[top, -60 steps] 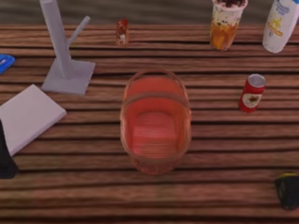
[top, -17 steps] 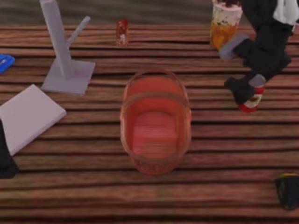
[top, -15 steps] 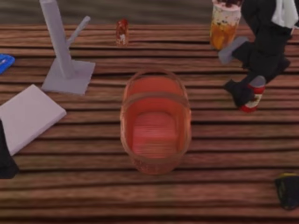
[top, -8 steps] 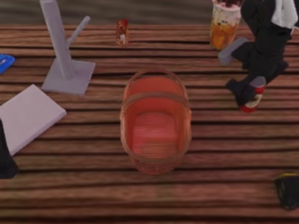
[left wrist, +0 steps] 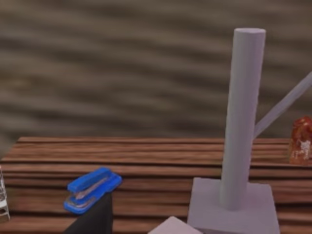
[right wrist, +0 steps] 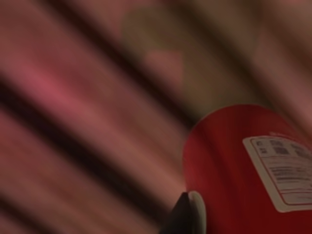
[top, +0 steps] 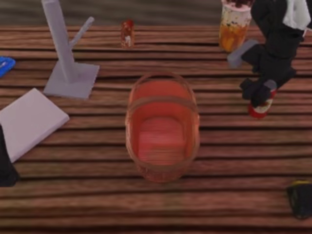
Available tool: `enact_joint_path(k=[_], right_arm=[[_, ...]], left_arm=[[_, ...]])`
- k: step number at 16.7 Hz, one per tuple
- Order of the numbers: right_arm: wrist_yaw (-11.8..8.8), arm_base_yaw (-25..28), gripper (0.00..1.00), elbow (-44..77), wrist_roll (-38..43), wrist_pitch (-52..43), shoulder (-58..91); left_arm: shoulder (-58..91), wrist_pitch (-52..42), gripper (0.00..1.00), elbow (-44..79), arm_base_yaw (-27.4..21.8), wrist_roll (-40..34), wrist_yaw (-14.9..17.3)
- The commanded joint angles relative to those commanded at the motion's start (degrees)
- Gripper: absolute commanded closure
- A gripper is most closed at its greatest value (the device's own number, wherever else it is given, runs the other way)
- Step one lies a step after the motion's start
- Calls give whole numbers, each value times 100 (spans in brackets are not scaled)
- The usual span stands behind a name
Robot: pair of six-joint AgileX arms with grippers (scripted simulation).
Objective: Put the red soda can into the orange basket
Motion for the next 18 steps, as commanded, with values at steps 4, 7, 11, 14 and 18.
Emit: enact_joint_path(k=[4,7,11,14,18], right_arm=[[0,0,100,0,0,0,0],[0,0,100,0,0,0,0],[0,-16,100,2,7,-2,-8],[-221,28,100,-100,93,336,-39],[-970,120,100,-482,443,1554,-159]], left_arm=[[0,0,0,0,0,0,0],[0,0,0,0,0,0,0],[0,0,0,0,0,0,0],[0,0,0,0,0,0,0],[0,0,0,0,0,0,0]])
